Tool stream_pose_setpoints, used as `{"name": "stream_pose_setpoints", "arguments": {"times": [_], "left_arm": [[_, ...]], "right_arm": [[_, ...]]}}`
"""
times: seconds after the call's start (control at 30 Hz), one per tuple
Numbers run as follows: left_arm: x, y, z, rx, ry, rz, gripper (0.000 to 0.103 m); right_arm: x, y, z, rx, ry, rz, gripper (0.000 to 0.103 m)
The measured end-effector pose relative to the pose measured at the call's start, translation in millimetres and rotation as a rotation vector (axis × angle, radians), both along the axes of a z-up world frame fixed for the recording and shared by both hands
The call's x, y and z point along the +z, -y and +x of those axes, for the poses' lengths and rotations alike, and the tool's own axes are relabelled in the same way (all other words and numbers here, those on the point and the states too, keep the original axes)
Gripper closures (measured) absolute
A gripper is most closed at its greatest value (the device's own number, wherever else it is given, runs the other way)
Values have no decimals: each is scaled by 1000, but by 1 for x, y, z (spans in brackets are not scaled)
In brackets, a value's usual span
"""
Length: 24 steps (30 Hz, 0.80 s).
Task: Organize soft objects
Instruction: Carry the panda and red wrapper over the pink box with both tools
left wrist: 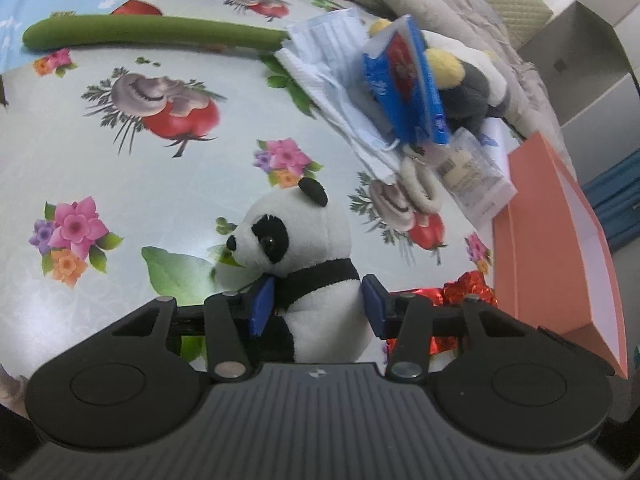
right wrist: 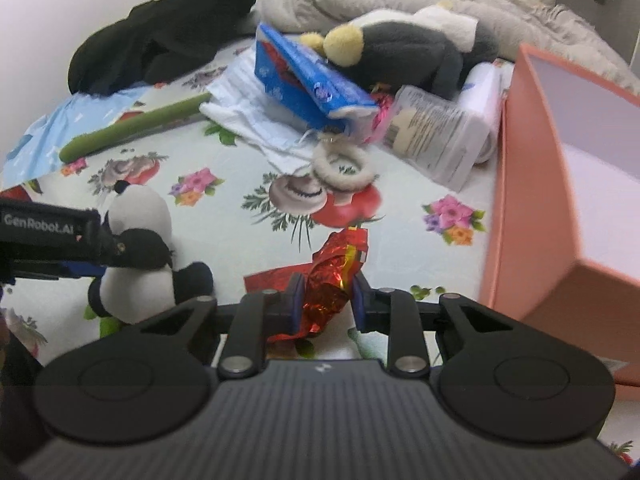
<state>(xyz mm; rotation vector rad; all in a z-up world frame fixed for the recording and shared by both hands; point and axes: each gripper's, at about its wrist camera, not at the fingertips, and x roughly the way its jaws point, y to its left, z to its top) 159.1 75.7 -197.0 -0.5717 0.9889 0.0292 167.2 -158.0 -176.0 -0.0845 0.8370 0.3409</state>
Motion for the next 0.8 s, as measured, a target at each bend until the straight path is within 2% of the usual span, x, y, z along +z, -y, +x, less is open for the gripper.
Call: {"name": "stream_pose_setpoints", "arguments": {"times": [0.37, 0.8], "left_arm": [[47, 11, -32, -78, 87, 33, 50], [111, 27, -78, -160, 178, 48, 49]], "right_arm": [[44, 8, -40, -17, 101, 17, 76], [110, 35, -97, -71, 208, 99, 75]]}}
